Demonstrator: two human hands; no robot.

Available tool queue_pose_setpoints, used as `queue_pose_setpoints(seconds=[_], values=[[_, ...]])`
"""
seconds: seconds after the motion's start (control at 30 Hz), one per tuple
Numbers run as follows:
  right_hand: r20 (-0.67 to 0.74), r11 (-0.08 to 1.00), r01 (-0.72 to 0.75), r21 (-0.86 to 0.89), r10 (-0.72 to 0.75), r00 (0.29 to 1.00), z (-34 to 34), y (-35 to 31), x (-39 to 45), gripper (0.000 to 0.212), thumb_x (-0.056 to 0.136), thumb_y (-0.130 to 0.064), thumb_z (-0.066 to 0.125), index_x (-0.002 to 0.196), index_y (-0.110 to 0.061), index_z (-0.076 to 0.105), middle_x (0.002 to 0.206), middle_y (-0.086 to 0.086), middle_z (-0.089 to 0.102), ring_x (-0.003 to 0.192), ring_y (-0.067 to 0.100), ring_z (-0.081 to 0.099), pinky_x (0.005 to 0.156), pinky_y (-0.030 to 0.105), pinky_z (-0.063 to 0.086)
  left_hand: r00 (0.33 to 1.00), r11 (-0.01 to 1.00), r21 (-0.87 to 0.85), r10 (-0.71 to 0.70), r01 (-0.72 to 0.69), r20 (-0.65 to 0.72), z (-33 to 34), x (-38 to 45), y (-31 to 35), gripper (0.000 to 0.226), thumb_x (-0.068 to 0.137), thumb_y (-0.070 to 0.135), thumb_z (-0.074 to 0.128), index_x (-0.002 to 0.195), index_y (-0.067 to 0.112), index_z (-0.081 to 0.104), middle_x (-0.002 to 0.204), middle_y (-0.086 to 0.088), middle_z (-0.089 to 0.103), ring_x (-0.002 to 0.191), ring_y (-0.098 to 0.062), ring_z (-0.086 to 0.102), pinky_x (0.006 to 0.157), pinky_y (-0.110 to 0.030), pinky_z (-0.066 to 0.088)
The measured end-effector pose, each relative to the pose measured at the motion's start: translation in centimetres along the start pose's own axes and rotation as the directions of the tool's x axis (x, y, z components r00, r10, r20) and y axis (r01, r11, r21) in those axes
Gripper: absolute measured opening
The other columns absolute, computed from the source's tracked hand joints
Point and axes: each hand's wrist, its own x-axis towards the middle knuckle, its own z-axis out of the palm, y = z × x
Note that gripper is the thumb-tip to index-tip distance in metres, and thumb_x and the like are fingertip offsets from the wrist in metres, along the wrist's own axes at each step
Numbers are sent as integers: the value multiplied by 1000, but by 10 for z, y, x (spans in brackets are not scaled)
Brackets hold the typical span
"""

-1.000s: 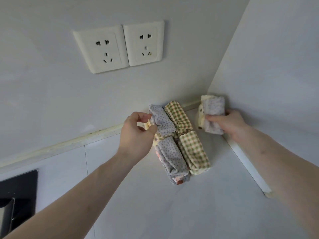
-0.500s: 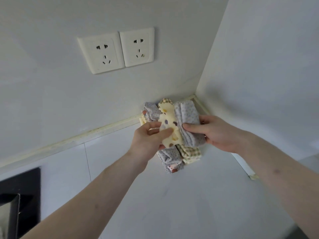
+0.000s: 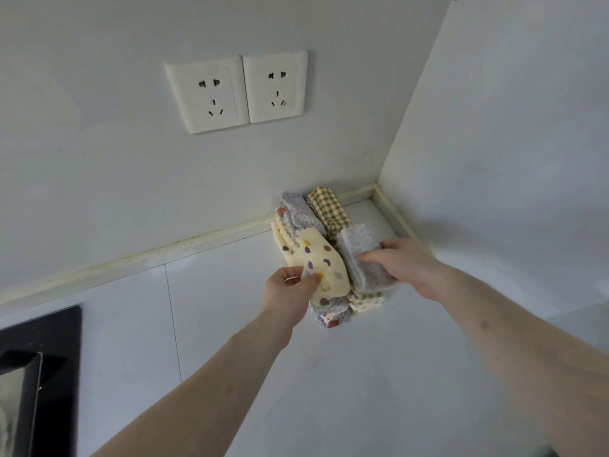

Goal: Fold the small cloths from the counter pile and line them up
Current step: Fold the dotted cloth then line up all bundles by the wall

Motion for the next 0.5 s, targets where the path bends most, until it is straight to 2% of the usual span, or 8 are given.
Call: queue_pose_setpoints(seconds=[0.07,0.13,0.2,0.3,0.4,0.5], values=[[-26,997,24,-71,-26,999,7,-1,0,28,81,-36,80,105,-22,73,97,-6,74,85,10,71,66,25,55,1000,999,42,1,0,-15,2,0,-1,23,92,30,76,110,20,64,108,2,73,87,-11,66,64,-24,46],[-69,973,80,-215,-97,993,14,0,1,39,76,-42,80,110,-24,72,102,-6,74,90,14,71,77,32,59,999,997,79,23,-19,-40,4,-2,1,27,92,31,74,113,21,60,108,2,69,85,-10,62,62,-25,44],[-126,957,111,-269,-149,981,19,0,-1,47,79,-42,80,120,-23,67,108,-3,72,95,19,70,83,35,59,995,996,80,56,-49,-84,3,-4,4,31,92,32,71,116,22,54,108,4,63,84,-10,59,62,-27,42],[-158,977,156,-143,-178,971,20,-2,-6,52,83,-42,79,127,-26,59,107,-3,73,89,16,72,70,30,58,977,985,113,149,-133,-152,1,-8,9,32,92,35,67,118,24,51,115,5,59,92,-9,58,66,-30,43],[-93,970,171,-174,-189,978,25,1,-6,53,82,-41,81,126,-26,57,102,-5,73,85,12,71,60,26,56,945,954,172,274,-244,-178,5,-14,12,42,86,39,71,118,25,48,117,8,53,90,-8,60,67,-29,46],[-138,941,183,-284,-229,964,31,9,-4,63,76,-43,84,130,-23,58,106,-5,71,91,14,69,79,39,60,917,898,308,371,-315,-145,14,-13,12,56,78,47,79,116,28,43,116,12,46,97,-15,61,82,-40,55]])
